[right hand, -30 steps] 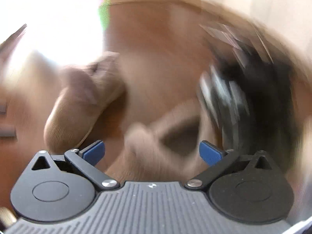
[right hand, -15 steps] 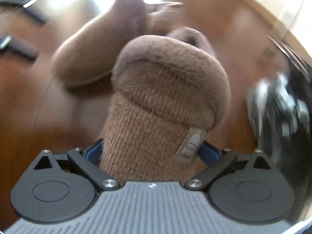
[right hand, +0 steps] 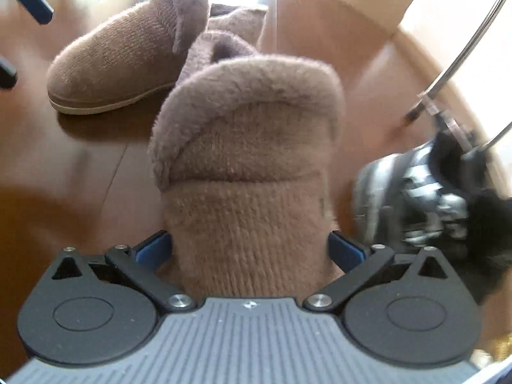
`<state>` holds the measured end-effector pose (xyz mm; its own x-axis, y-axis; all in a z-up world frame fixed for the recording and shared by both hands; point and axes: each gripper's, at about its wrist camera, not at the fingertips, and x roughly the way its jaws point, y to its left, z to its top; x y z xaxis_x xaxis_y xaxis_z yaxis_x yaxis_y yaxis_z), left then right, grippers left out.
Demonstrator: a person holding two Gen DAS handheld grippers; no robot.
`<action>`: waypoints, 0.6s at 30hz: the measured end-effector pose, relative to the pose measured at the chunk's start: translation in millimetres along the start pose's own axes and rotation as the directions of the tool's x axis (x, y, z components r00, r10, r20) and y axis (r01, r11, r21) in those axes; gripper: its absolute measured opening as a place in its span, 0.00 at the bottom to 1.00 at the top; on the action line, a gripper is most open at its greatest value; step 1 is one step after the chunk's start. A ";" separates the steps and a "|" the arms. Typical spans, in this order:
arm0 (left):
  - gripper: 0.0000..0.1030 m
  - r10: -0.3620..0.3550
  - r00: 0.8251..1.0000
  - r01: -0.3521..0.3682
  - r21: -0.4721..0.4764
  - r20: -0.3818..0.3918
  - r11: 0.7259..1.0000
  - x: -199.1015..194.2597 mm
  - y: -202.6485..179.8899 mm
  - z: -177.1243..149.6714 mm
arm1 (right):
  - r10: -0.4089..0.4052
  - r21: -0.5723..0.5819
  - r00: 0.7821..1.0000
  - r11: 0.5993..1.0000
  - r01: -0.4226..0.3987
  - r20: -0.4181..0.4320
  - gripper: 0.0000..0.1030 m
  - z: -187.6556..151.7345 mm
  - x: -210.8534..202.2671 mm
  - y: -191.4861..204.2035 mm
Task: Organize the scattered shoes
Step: 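Carry the brown slipper toward the black high-tops with the right tool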
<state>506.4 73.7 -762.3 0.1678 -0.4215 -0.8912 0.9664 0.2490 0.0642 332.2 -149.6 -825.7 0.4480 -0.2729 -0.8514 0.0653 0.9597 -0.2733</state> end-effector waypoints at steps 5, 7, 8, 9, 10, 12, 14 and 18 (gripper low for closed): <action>0.83 -0.005 1.000 0.005 -0.005 -0.002 1.000 2.0 -5.5 1.4 | -0.037 -0.001 0.999 0.999 0.037 -0.038 0.80 -12.6 -7.1 14.5; 0.83 -0.007 1.000 0.007 -0.012 -0.003 1.000 3.2 -4.8 2.5 | -0.050 0.033 0.998 0.998 0.051 -0.043 0.80 -20.8 -18.8 16.3; 0.83 -0.008 1.000 0.008 -0.014 -0.003 1.000 3.7 -4.6 2.9 | -0.056 0.053 0.997 0.997 0.059 -0.048 0.80 -25.0 -18.8 15.9; 0.83 -0.009 1.000 0.009 -0.015 -0.006 1.000 5.0 -4.8 3.3 | -0.063 0.066 0.997 0.996 0.067 -0.054 0.81 -28.5 -15.5 14.9; 0.83 -0.011 1.000 0.010 -0.014 -0.011 1.000 6.5 -5.6 3.7 | -0.077 0.087 0.995 0.993 0.083 -0.065 0.81 -32.2 -12.4 12.0; 0.83 -0.011 1.000 0.011 -0.006 -0.015 1.000 7.2 -7.9 4.6 | -0.108 0.123 0.991 0.985 0.118 -0.079 0.82 -36.5 -10.9 2.6; 0.83 -0.012 1.000 0.012 0.007 -0.018 1.000 7.8 -11.5 5.2 | -0.124 0.139 0.989 0.981 0.135 -0.085 0.83 -37.2 -9.8 -3.4; 0.84 -0.012 1.000 0.012 0.014 -0.005 1.000 4.2 -14.5 3.7 | -0.145 0.109 0.985 0.982 0.156 -0.098 0.93 -37.6 -10.2 -6.3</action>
<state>493.8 65.2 -765.3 0.1552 -0.4200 -0.8942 0.9709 0.2319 0.0596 293.7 -155.3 -832.2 0.3440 -0.4145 -0.8426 0.2307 0.9071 -0.3521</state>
